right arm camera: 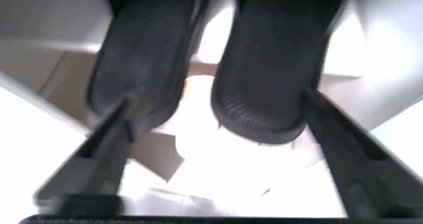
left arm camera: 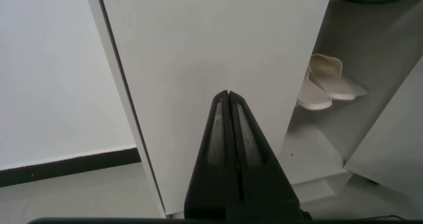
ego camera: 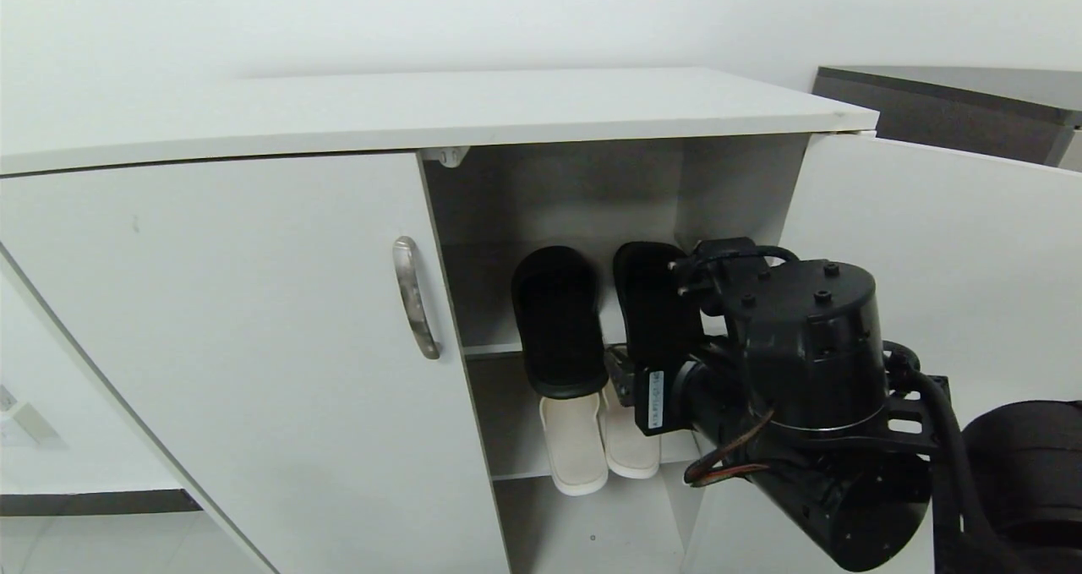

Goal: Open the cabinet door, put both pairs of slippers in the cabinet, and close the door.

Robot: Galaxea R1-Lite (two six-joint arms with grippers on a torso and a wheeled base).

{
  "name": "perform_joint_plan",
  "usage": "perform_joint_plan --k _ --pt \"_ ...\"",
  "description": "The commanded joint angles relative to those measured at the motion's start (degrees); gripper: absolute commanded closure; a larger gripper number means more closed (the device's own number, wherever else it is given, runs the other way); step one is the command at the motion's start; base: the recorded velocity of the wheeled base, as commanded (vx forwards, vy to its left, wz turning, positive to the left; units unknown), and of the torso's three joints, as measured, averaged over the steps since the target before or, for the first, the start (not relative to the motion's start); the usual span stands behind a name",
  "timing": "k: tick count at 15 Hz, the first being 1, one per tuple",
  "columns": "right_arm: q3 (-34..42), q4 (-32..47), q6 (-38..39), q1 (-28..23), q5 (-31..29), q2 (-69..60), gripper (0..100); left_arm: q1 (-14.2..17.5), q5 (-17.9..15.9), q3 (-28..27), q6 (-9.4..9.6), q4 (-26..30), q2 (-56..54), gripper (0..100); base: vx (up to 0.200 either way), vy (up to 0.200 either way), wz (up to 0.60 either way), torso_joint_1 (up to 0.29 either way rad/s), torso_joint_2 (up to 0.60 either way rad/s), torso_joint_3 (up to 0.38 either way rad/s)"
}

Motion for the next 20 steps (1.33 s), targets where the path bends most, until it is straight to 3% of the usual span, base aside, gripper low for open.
perform_joint_plan --k 1,4,9,13,20 --pt "0.41 -0.06 0.07 0.67 0.14 -0.1 100 0.01 -0.02 0.02 -0.01 -0.01 0.07 100 0.0 0.0 0.0 0.0 0.0 0.0" --pt "1.2 -0.06 0.07 0.67 2.78 0.42 100 0.01 -0.02 0.02 -0.01 -0.01 0.07 100 0.0 0.0 0.0 0.0 0.0 0.0" --pt "3.48 -7.79 -1.6 0.67 2.43 2.97 100 0.01 -0.02 0.02 -0.01 -0.01 0.07 100 0.0 0.0 0.0 0.0 0.0 0.0" --pt "3.75 -8.15 -1.86 0.67 2.34 3.06 100 0.01 -0.02 0.02 -0.01 -0.01 0.07 100 0.0 0.0 0.0 0.0 0.0 0.0" --pt "3.84 -8.15 -1.77 0.76 2.25 3.5 100 0.01 -0.02 0.02 -0.01 -0.01 0.07 100 -0.2 0.0 0.0 0.0 0.0 0.003"
